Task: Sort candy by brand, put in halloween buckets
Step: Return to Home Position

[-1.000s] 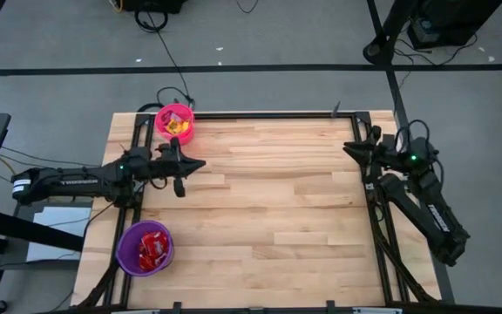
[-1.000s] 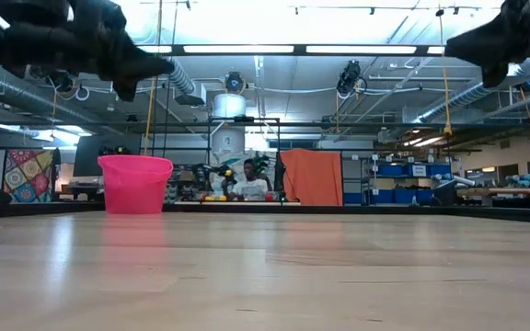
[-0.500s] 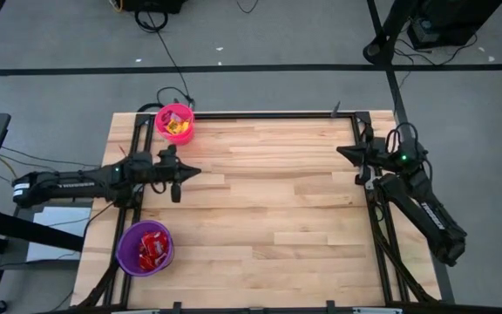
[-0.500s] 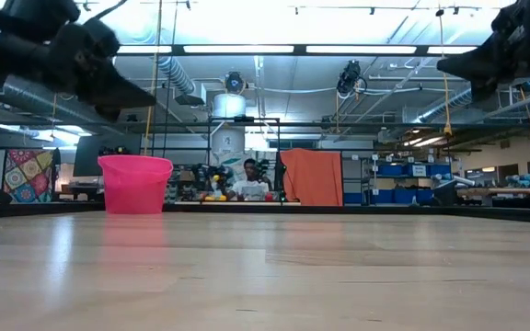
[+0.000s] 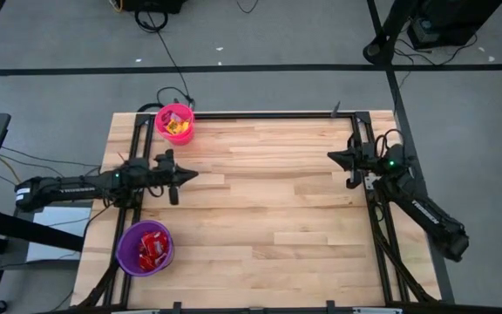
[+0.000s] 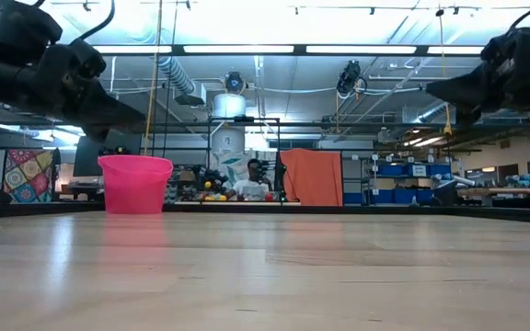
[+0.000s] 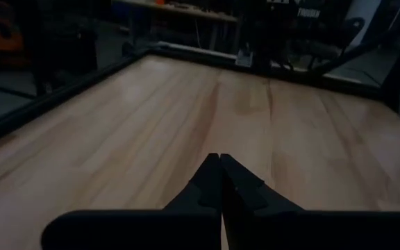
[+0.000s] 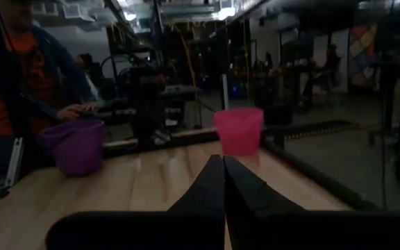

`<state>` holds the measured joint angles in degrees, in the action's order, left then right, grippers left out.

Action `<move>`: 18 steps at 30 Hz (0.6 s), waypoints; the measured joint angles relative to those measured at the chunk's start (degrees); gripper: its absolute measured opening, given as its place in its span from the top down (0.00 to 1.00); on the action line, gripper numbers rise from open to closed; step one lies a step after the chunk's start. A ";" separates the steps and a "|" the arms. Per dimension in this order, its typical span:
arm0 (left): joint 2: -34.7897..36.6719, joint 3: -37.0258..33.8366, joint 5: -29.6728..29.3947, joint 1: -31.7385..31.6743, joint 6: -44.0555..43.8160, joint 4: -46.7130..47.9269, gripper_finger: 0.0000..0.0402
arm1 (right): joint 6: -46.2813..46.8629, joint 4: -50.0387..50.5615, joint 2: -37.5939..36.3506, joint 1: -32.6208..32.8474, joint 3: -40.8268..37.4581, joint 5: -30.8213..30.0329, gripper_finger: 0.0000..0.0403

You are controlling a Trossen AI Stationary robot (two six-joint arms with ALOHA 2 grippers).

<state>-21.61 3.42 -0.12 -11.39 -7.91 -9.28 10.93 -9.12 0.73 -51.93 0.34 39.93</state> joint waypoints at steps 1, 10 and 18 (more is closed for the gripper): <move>0.00 0.00 0.02 0.18 -0.08 0.54 1.00 | -0.30 1.06 0.00 0.47 0.02 -0.42 0.99; 1.94 -0.02 -2.14 3.79 0.31 -0.75 1.00 | -1.94 -0.21 0.00 3.30 0.02 -4.06 1.00; 12.56 -0.02 -5.93 8.67 0.16 7.88 1.00 | -1.95 0.20 0.00 3.40 0.02 -4.11 0.99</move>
<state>-9.05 3.40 -6.05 -2.72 -7.75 -1.40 8.99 -8.92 0.73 -48.53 0.36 35.81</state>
